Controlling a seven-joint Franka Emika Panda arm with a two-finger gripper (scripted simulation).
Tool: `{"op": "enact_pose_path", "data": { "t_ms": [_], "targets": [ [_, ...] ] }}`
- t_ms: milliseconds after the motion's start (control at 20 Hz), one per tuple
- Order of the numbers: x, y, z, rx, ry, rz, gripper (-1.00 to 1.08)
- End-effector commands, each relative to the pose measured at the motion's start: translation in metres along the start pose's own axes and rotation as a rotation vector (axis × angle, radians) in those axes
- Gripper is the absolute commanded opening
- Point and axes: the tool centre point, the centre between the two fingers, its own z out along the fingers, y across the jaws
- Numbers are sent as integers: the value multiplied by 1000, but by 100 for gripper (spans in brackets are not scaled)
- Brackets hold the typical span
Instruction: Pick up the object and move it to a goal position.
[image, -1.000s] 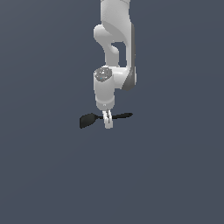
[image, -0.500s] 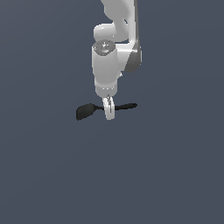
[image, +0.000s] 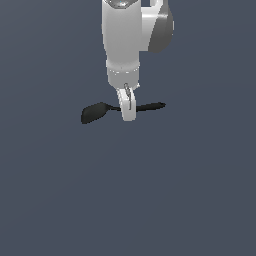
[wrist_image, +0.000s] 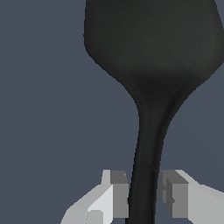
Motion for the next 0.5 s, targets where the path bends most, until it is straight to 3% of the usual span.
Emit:
{"op": "enact_pose_path", "data": {
  "t_ms": [0,450],
  "targets": [
    [-2,-5,-27,1,0,0,-100],
    [-8,-22,-104,1,-2,-3,-100]
  ]
}}
